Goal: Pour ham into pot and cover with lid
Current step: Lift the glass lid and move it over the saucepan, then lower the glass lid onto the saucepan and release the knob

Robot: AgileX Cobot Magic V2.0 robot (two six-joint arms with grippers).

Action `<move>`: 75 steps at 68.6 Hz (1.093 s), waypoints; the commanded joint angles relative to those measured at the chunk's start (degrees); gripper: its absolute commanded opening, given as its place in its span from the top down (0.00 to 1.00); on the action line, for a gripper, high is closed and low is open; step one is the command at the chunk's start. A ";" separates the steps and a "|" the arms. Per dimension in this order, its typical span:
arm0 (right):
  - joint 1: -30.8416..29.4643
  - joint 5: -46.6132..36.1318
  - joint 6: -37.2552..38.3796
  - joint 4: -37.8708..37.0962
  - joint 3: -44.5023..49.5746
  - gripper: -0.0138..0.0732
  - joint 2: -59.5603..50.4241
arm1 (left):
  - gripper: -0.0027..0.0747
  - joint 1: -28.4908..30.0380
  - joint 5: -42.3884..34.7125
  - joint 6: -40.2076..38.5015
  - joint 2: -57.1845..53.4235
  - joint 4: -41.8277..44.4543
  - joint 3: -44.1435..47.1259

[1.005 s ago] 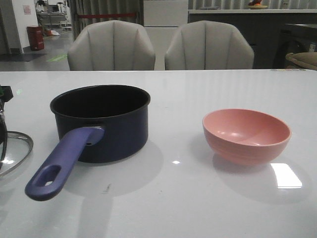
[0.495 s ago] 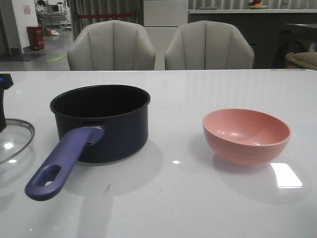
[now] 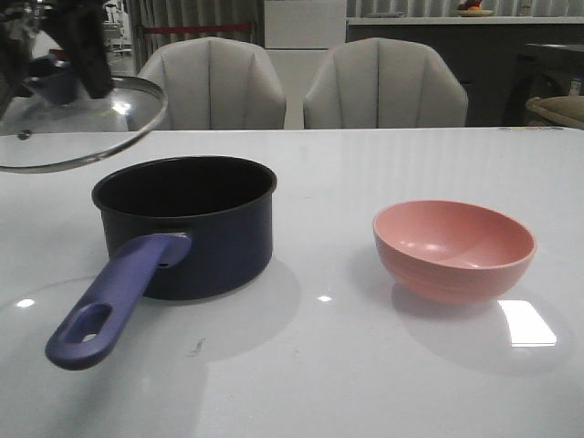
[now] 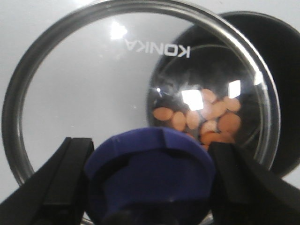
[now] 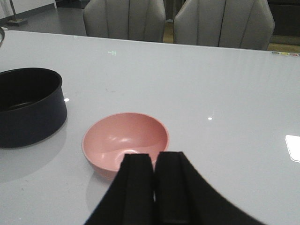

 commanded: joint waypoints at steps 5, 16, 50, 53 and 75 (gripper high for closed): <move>0.10 -4.40 -0.69 -0.25 -1.59 0.67 0.53 | 0.70 -5.06 3.75 0.75 2.04 -0.97 -7.88; 0.10 -4.40 -0.69 -0.25 -1.59 0.67 0.53 | 0.70 -7.16 6.26 0.75 5.73 -1.19 -12.38; 0.10 -4.40 -0.69 -0.25 -1.59 0.67 0.53 | 0.70 -10.78 6.27 1.26 8.85 -1.04 -13.65; 0.10 -4.40 -0.69 -0.25 -1.59 0.67 0.53 | 0.70 -10.72 6.27 1.26 9.20 -0.61 -13.65; 0.10 -4.40 -0.69 -0.25 -1.59 0.67 0.53 | 0.65 -10.72 6.27 1.26 9.92 0.61 -13.65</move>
